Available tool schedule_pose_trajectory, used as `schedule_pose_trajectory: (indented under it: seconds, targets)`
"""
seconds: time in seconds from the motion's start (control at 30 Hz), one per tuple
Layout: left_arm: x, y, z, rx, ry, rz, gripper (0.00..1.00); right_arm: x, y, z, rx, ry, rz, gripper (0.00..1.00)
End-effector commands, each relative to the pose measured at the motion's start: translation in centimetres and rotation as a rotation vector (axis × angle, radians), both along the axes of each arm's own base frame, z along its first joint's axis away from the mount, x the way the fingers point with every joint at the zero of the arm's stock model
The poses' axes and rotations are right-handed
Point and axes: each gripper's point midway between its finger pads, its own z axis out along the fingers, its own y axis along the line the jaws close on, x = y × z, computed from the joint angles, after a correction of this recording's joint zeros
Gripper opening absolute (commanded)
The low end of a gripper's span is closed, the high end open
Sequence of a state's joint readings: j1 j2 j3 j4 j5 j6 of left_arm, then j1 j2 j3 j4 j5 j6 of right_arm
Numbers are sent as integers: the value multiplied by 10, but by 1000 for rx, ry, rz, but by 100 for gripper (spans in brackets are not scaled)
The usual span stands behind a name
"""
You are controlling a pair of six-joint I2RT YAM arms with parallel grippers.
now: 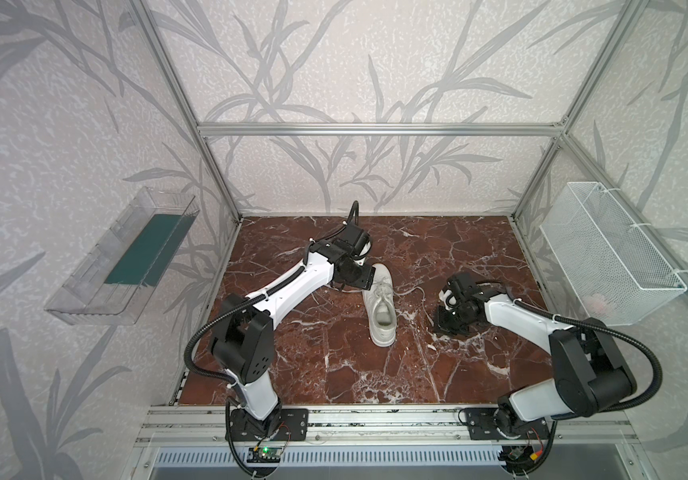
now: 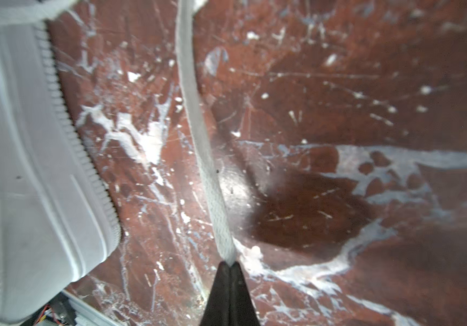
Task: Tie the shoes
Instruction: 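Lift the grasped lace with the right gripper toward the sneaker's laced top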
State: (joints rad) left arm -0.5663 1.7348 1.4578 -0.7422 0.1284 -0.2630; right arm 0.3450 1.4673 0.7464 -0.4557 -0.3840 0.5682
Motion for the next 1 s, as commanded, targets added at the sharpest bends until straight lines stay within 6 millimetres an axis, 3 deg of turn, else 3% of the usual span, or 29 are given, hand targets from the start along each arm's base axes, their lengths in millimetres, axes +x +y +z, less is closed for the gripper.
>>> schedule_pose_trajectory:
  seconds: [0.0,0.23,0.47,0.6,0.87,0.97]
  targets:
    - [-2,-3,29,-28,-45,18,68,13,21,21,180,-38,-83,0]
    - [-5,-20,33,-26,-33,-22,66,29,50,46,475,-49,-203,0]
    - [-8,-26,32,-46,-20,-42,61,60,69,59,671,-41,-293,0]
    - [-9,-31,30,-78,-13,-42,56,74,78,67,742,-36,-320,0]
    - [-12,-35,20,-100,12,-44,53,82,91,64,766,-10,-294,0]
    - [-15,-33,16,-97,15,-49,52,89,104,78,818,-30,-260,0]
